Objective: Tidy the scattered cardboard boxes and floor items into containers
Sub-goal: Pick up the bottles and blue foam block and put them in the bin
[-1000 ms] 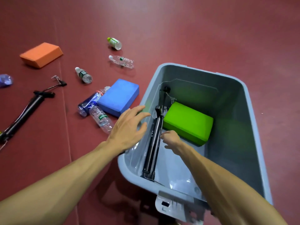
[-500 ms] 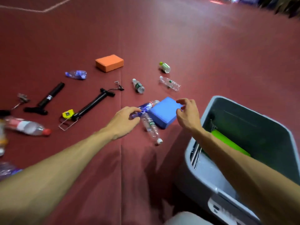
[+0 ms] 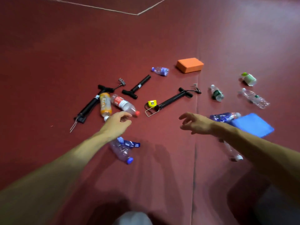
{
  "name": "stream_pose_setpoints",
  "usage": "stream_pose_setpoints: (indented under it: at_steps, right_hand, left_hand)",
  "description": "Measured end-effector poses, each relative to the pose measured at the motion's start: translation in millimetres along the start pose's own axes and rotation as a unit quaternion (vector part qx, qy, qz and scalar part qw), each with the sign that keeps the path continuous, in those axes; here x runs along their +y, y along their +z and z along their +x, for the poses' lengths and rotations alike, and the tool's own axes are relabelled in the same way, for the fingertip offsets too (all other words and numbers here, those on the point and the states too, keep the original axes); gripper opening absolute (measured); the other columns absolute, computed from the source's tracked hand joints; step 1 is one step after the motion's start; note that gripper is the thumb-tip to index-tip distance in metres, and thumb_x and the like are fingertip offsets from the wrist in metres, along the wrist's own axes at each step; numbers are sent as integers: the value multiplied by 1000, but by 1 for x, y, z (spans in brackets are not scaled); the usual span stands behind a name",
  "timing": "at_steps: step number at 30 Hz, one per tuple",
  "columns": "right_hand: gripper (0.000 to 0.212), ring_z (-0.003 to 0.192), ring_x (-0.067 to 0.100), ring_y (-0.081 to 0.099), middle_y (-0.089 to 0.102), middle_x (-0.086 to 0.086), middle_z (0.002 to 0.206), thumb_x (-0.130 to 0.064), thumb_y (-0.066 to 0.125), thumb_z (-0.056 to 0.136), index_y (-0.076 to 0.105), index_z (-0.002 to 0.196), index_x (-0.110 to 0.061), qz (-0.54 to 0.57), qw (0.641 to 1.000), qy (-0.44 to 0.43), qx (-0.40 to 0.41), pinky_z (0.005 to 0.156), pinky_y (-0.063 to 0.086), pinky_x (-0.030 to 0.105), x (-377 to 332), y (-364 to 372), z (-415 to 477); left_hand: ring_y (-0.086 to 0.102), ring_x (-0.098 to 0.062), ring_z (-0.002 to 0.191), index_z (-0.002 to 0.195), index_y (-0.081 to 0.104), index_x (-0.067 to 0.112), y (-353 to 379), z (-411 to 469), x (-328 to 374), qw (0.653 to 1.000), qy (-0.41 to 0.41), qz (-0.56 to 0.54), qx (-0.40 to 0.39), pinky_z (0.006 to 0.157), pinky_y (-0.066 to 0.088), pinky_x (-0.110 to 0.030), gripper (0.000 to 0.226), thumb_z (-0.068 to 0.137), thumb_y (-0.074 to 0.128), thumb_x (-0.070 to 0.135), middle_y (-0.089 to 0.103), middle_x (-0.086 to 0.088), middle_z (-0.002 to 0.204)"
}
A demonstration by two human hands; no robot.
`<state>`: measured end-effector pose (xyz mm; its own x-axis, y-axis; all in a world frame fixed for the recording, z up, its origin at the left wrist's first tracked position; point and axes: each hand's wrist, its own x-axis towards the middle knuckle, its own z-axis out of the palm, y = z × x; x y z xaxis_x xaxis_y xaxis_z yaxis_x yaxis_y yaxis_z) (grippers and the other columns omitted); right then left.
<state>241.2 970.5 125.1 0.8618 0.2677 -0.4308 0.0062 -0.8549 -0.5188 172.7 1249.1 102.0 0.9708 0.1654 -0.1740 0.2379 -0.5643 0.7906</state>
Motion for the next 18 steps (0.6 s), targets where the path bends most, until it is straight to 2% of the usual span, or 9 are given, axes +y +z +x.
stream_pose_setpoints:
  at_steps: [2, 6, 9, 14, 16, 18]
  right_hand:
    - [42, 100, 37, 65, 59, -9, 92, -25, 63, 89, 50, 128, -17, -3, 1000, -15, -24, 86, 56, 43, -5, 18, 15]
    - [41, 102, 30, 64, 63, -1, 110, -29, 62, 89, 52, 128, -20, 29, 997, -41, -58, 94, 51, 42, -1, 70, 62]
    - [42, 100, 22, 61, 62, 1, 115, -31, 62, 88, 51, 128, -23, 29, 993, -62, -97, 95, 49, 39, 14, 117, 97]
    - [42, 106, 22, 60, 59, 1, 117, -31, 62, 89, 51, 129, -22, 55, 989, -53, -126, 99, 47, 40, 49, 160, 126]
    - [41, 105, 21, 60, 59, -1, 113, -27, 63, 89, 52, 128, -20, 73, 989, -42, -120, 97, 48, 39, 66, 162, 129]
    - [43, 103, 21, 60, 60, 0, 113, -26, 64, 88, 52, 128, -18, 76, 991, -25, -111, 96, 49, 39, 84, 157, 130]
  left_hand:
    - [60, -18, 100, 113, 65, 16, 2, 2, -27, 998, -59, 8, 7, 78, 38, -17, 27, 87, 58, 13, 65, -2, 103]
    - [58, -24, 112, 120, 61, 12, 32, 14, -83, 984, -175, 4, 16, 95, 42, -28, 34, 87, 59, 20, 62, -7, 122]
    - [55, -28, 116, 122, 55, 8, 61, 27, -115, 962, -263, -25, 71, 98, 42, -33, 42, 86, 61, 28, 59, -13, 126]
    - [43, -32, 130, 136, 32, -1, 111, 47, -141, 908, -377, -95, 154, 106, 38, -37, 86, 76, 72, 45, 43, -19, 142]
    - [51, -33, 124, 134, 36, -3, 129, 53, -146, 895, -396, -124, 166, 103, 43, -39, 87, 73, 76, 45, 49, -20, 137]
    - [62, -31, 108, 122, 51, 1, 143, 56, -149, 890, -394, -149, 175, 93, 51, -42, 74, 69, 77, 45, 62, -16, 122]
